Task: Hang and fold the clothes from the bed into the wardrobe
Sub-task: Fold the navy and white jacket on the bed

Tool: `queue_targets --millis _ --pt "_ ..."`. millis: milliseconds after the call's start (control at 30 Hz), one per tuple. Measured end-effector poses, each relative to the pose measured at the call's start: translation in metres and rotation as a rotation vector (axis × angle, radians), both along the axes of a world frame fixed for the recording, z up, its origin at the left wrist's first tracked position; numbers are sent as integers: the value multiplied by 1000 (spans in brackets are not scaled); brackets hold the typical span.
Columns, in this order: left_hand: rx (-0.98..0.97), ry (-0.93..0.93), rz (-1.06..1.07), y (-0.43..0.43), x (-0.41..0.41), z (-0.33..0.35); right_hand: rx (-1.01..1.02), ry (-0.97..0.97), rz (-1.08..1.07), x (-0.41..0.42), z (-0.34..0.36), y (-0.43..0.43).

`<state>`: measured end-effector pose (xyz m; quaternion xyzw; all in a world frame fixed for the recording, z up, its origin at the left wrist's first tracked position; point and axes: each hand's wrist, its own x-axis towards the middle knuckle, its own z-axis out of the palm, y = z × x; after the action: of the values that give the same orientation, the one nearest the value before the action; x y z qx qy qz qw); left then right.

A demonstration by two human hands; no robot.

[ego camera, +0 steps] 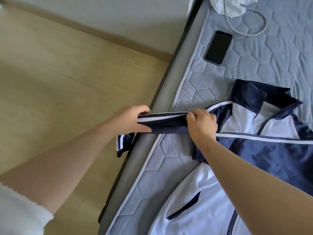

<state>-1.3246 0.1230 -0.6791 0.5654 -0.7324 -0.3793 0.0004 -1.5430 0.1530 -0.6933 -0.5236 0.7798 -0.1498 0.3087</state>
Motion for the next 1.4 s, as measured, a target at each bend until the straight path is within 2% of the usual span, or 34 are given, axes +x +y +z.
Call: queue_targets --millis 67,100,167,233,333,433,500,567,633,700,767,833,900,1000,1033,1100,1167,1267,1400 --pt "-88 -315 -83 -7 9 -2 -12 -22 -28 -2 9 -12" --pt "-123 -414 -31 -9 13 -3 -16 -32 -49 -1 13 -16" --pt "-143 -429 196 -11 16 -8 -6 -52 -120 2 14 -22" --pt "-66 -353 432 -7 23 -13 7 -40 -209 4 15 -23" --pt "104 -293 609 -2 36 -16 -17 39 -296 10 9 -19" --pt "299 -65 854 -3 36 -10 -190 113 -268 35 7 -1" --pt "477 179 1078 -2 30 6 -275 23 -150 59 7 15" --pt "600 373 1162 -3 29 21 -125 -374 22 86 10 31" --pt "657 459 1123 -4 32 30 98 -761 146 108 20 43" --pt "681 529 1081 -3 32 37 166 -898 174 122 25 48" --pt "711 741 1164 2 30 40 167 -883 161 129 28 44" --pt "678 977 1281 9 29 42 129 -813 27 128 29 34" --pt "670 1125 1193 21 30 46 119 -823 -187 126 35 22" --pt "614 944 881 40 26 44 134 -871 -231 126 40 13" --pt "553 930 885 43 24 40 155 -893 -208 125 39 13" --pt "370 917 1097 41 23 39 205 -896 -204 119 36 14" --pt "205 782 1237 33 30 38 227 -801 -251 108 26 16" --pt "47 640 1191 22 50 41 227 -581 -276 92 11 25" --pt "-9 612 1223 14 89 53 261 -432 -240 87 5 35"
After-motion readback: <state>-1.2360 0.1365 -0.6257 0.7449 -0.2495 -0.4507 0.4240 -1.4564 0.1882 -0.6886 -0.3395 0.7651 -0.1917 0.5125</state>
